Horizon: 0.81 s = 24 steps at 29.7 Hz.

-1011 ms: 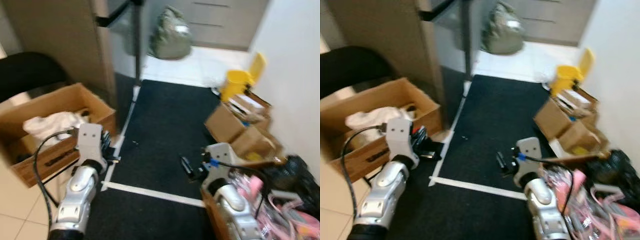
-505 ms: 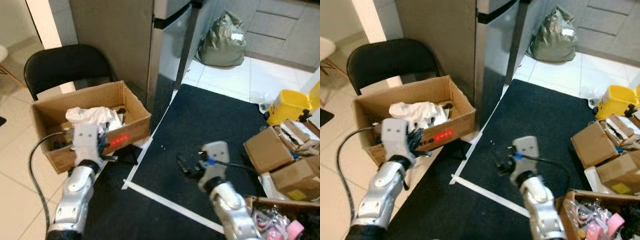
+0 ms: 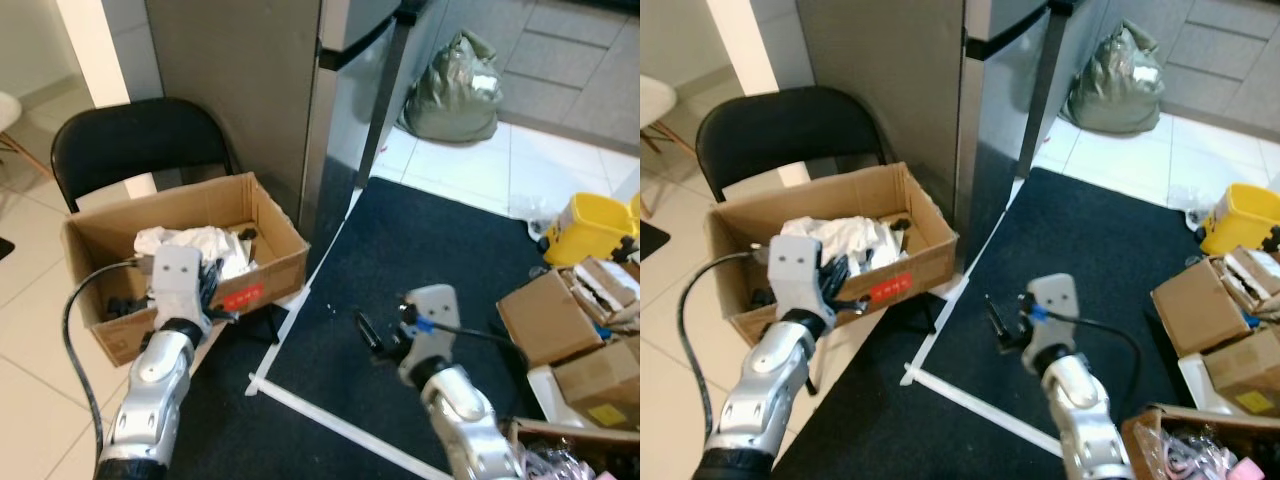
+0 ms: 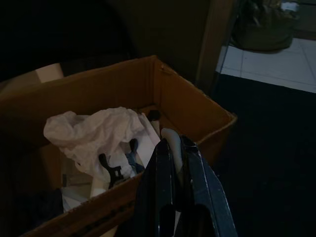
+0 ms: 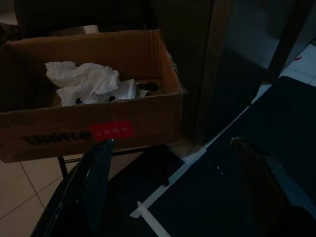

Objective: Picking trash to rubbish bin

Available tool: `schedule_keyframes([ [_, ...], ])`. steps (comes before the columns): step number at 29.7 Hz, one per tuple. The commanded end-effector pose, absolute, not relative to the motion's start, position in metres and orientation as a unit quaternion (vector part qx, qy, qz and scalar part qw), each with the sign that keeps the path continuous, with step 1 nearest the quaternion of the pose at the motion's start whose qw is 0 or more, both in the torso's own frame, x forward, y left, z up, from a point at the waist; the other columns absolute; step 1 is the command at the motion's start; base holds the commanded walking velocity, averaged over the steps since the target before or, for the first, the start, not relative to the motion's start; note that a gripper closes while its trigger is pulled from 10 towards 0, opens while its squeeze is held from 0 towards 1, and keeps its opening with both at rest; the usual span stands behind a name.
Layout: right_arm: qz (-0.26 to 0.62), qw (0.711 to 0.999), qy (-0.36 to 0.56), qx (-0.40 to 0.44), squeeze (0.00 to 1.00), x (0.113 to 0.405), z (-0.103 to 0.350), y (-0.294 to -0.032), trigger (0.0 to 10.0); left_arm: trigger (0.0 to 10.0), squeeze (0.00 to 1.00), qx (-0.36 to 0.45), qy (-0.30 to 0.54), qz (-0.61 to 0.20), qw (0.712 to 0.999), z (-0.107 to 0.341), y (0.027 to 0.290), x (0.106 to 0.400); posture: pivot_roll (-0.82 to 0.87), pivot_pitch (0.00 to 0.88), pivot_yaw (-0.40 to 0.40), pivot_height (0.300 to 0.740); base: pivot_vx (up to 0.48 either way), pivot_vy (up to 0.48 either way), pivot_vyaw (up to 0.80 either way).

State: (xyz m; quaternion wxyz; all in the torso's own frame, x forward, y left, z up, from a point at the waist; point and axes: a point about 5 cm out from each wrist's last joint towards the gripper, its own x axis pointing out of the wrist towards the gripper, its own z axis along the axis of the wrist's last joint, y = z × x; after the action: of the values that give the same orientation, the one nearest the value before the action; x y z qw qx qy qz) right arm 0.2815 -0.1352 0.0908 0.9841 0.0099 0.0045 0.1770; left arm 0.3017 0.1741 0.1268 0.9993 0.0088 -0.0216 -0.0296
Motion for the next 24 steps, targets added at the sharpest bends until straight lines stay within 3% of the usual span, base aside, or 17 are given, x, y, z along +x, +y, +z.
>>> schedule_keyframes([
  [1, 0.164, 0.986, 0.013, 0.004, 0.00, 0.2803, 0.0866, -0.1437, 10.0, 10.0, 0.00, 0.010, -0.008, -0.037, 0.999, 0.1216, 0.1709, 0.3012, -0.01, 0.108, -0.041, 0.740, 0.262, 0.000, 0.00],
  [24, 0.175, 0.985, 0.010, -0.008, 0.00, 0.2807, 0.0872, -0.1414, 10.0, 10.0, 0.00, 0.010, -0.008, -0.040, 0.999, 0.1210, 0.1702, 0.3011, -0.01, 0.094, -0.042, 0.740, 0.261, 0.000, 0.00],
])
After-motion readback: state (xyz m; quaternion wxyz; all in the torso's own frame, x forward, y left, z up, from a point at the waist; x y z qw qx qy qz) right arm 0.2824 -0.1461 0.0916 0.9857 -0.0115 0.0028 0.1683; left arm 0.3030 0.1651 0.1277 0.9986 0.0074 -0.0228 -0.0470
